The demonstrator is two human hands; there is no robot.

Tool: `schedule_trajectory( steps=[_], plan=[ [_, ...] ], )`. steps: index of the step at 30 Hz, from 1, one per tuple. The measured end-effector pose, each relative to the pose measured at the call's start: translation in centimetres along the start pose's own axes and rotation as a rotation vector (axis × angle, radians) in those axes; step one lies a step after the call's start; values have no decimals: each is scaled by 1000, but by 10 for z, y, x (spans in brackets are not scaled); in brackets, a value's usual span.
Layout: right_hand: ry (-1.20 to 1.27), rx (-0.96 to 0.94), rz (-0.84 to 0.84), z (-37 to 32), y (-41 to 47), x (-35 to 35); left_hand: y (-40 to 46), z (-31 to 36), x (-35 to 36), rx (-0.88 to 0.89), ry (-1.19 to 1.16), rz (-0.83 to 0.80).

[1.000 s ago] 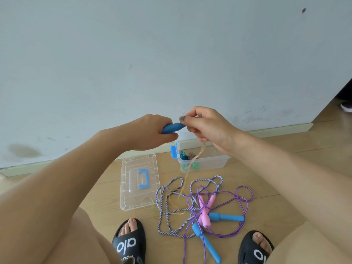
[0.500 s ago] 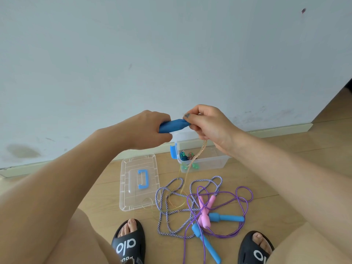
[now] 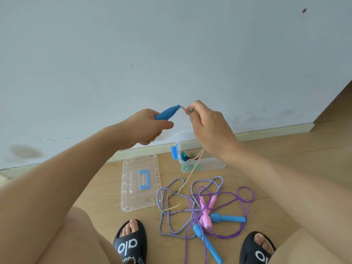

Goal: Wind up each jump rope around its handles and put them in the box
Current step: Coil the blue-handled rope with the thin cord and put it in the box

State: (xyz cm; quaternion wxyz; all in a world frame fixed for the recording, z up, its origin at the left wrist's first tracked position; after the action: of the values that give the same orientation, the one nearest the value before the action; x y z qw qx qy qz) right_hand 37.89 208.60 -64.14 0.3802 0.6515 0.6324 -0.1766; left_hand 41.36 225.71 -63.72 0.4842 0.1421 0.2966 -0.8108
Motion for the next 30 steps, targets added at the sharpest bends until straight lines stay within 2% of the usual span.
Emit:
schedule_trajectory(
  steps=[4, 6, 7, 10, 13, 16, 22, 30],
  plan=[
    [-577, -116, -81, -7, -7, 15, 9, -6, 4, -79, -149, 78],
    [-707, -167, -168, -14, -13, 24, 14, -8, 4, -115, -76, 156],
    [-725, -209, -221, -18, -15, 28, 16, -10, 4, -126, 62, 191],
    [-643, -293, -348, -23, -19, 35, 19, -14, 7, -54, 636, 266],
    [-571, -334, -350, -20, -18, 29, 15, -11, 18, 66, 933, 217],
    [-477, -293, -440, -15, -19, 18, 6, -3, 32, 160, 1162, 158],
    [-77, -91, -565, -6, -19, 5, -2, 0, 44, 328, 1309, 145],
    [274, 45, -568, -3, -15, -7, -7, 0, 47, 479, 1319, 89]
  ],
)
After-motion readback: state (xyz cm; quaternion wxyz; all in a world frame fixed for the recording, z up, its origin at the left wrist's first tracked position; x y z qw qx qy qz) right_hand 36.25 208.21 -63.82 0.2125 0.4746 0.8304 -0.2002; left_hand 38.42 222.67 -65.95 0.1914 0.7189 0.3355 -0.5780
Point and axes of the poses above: each hand's wrist, its own y-axis towards the middle knuckle, its own x-axis out of the palm, z = x × y, the point moved 4 cm from there along y, towards the middle knuckle, and after that the axes turned 4 degrees about -z, right-handed, at the moved point
